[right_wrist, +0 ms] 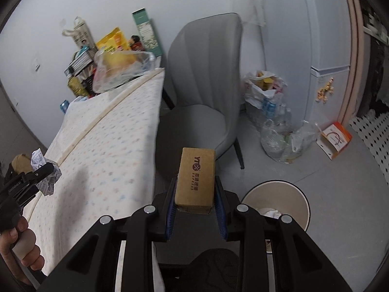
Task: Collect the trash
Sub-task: 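Carry the crumpled paper and brown box over the bin and open both tools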
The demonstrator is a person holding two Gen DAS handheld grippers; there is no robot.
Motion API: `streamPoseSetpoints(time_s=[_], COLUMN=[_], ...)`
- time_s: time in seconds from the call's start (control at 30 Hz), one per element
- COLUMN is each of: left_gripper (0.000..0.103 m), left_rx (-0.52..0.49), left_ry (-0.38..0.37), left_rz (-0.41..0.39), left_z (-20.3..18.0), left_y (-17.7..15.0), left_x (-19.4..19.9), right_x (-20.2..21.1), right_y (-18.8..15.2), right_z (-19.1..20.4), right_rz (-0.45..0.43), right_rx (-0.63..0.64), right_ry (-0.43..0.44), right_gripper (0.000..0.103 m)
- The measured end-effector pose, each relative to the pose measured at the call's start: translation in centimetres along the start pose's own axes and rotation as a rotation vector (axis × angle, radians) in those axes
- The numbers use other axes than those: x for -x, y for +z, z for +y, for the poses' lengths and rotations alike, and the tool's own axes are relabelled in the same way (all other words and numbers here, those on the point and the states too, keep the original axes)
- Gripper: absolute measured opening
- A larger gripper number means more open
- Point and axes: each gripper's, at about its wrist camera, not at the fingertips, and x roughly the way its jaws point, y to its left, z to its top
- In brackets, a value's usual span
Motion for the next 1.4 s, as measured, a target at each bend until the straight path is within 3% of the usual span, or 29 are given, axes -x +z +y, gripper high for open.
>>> streamPoseSetpoints(time_s=[0.3, 0.33, 0.4, 0.73, 1.2, 1.3, 1.4], left_gripper=[0.037, 0.037, 0.037, 0.037, 0.038, 0.044, 0.067], left_rx=[-0.1, -0.111, -0.13, -0.227, -0.349, -0.372, -0.427], left_ry=[-0.052, -0.059, -0.068, -0.115, -0.219, -0.235, -0.256], left_rz=[0.063, 0.072, 0.081, 0.136, 0.252, 0.275, 0.289], left_z=[-7.4, -8.4, -9.6, -15.6, -24.5, -26.1, -27.9], left_y=[0.0, 0.0, -0.2, -1.5, -4.2, -5.0, -6.1], left_x=[-3.9, -4.3, -4.8, -7.3, -11.3, -11.9, -12.8], right_x=[-0.1, -0.3, -0.1, 0.7, 5.4, 5.8, 6.1], right_y=[0.4, 0.6, 0.5, -1.5, -3.6, -4.0, -4.4], right_z=[-6.2, -7.1, -8.9, -14.4, -20.0, -21.0, -21.8], right_rz=[-0.022, -0.024, -0.05, -0.033, -0.126, -0.13, -0.133], right_rx=[-0.066, -0.08, -0.12, -0.212, -0.329, -0.353, -0.37], right_ry=[-0.055, -0.075, -0.081, -0.095, -0.146, -0.153, -0.159], right_gripper=[0.033, 0.054, 0.074, 0.074, 0.074, 0.074, 0.074])
